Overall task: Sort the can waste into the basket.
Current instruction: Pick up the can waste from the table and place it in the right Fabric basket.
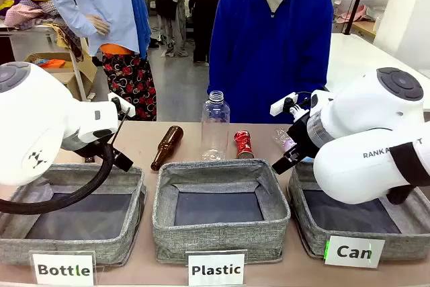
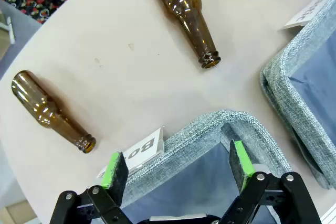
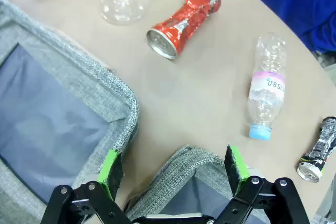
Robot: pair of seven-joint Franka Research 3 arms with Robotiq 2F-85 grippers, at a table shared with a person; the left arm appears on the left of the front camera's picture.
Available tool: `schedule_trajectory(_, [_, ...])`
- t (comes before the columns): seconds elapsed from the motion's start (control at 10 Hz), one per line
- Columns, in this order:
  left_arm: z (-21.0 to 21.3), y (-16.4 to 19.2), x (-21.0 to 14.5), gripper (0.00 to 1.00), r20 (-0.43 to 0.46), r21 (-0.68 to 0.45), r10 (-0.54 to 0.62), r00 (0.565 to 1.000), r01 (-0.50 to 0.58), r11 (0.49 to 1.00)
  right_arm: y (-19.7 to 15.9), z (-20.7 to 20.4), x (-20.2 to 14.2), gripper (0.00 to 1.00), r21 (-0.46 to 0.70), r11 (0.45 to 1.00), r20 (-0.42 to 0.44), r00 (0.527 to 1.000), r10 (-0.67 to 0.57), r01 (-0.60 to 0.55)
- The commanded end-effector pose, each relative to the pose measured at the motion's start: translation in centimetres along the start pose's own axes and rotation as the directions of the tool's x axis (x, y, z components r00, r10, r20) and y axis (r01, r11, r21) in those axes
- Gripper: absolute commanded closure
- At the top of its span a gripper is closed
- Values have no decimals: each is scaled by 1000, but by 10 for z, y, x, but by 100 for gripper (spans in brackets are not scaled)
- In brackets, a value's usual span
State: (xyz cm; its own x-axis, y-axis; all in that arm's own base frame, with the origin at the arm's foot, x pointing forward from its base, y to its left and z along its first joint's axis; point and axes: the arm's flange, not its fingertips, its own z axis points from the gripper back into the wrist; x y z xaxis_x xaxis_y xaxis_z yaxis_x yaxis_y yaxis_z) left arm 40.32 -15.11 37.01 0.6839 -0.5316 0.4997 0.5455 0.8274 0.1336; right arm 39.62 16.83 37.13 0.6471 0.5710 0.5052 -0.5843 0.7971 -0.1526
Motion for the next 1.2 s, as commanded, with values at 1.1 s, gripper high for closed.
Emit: schedule_trajectory(1.1, [0, 0, 0, 0, 0, 0, 0, 1000, 0, 1000, 0, 0, 0, 0, 0, 1000, 0, 1000, 0, 0])
